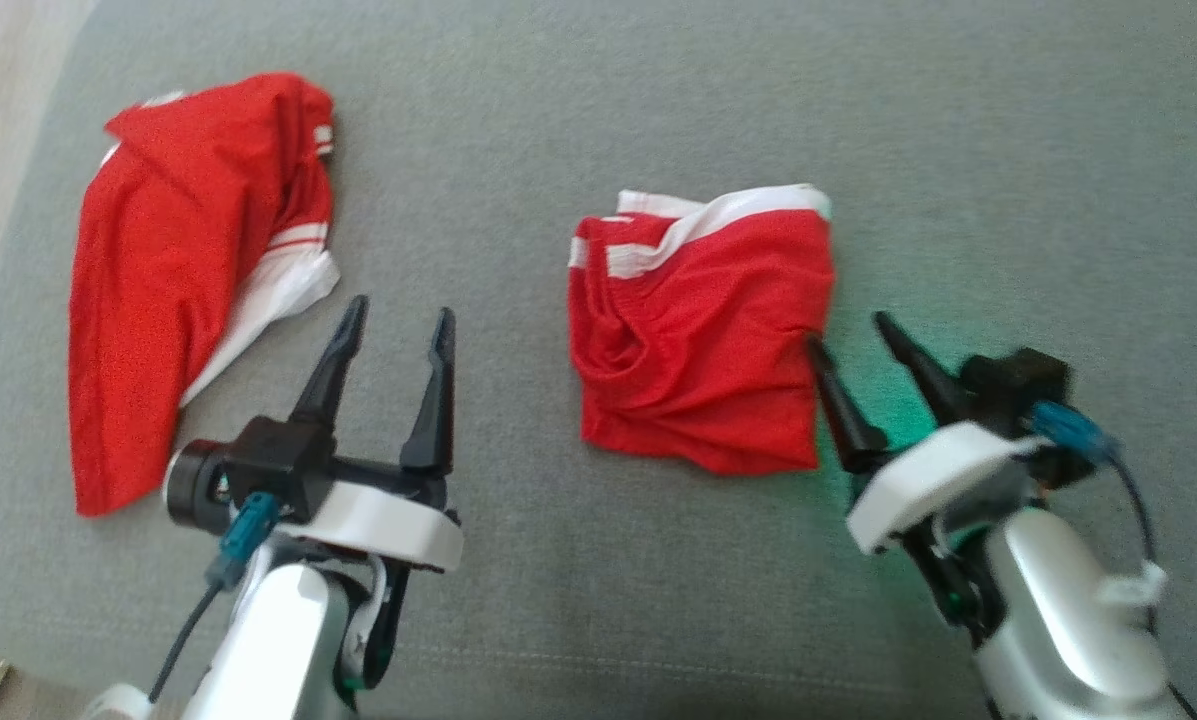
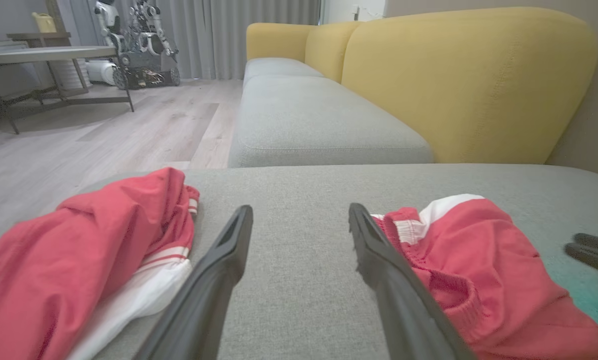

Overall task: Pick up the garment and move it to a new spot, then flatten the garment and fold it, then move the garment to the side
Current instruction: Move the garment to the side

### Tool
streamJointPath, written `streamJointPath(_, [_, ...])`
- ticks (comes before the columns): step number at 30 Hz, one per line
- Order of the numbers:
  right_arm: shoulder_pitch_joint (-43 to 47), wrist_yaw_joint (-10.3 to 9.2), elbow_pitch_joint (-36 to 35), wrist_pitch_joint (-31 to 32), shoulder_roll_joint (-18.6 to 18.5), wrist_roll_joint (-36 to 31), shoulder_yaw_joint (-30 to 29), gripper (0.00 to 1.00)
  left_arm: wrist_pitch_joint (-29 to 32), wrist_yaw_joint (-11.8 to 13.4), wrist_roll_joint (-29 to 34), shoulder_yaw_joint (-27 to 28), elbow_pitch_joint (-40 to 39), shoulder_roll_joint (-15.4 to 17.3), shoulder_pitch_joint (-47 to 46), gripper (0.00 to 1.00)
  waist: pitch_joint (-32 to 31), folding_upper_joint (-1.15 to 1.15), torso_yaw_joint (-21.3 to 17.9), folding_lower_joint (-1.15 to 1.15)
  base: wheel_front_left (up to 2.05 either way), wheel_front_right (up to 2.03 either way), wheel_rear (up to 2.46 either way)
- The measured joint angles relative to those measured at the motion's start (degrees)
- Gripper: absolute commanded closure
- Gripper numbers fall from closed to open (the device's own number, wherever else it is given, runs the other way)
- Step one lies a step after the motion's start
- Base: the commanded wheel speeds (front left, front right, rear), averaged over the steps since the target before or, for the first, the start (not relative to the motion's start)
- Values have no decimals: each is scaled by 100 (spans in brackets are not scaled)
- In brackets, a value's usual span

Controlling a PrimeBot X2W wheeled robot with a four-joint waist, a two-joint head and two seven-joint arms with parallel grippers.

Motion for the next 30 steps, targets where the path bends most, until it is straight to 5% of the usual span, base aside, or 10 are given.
streamJointPath(9, [-804,0,1199,428,4,642,501,0,-2,-62,74,-10,52,-160,-259,0,333,0,214,-1,0,0,0])
streamJointPath(10, [-877,0,1244,436,2,697,550,24,-3,-65,97,-8,44,-169,-265,0,352,0,211,-1,0,0,0])
streamJointPath(12, [-1037,0,1325,476,-4,780,686,100,-20,-75,101,21,22,-168,-271,0,384,0,184,-1,0,0,0])
streamJointPath(19, [-1312,0,1402,391,-192,672,1058,100,-26,-112,163,157,-31,-171,-302,0,475,0,-87,-1,0,0,0])
streamJointPath(30, [-1439,0,1092,446,-876,346,816,100,-27,-203,370,180,-170,-99,-431,0,681,0,-965,-1,0,0,0])
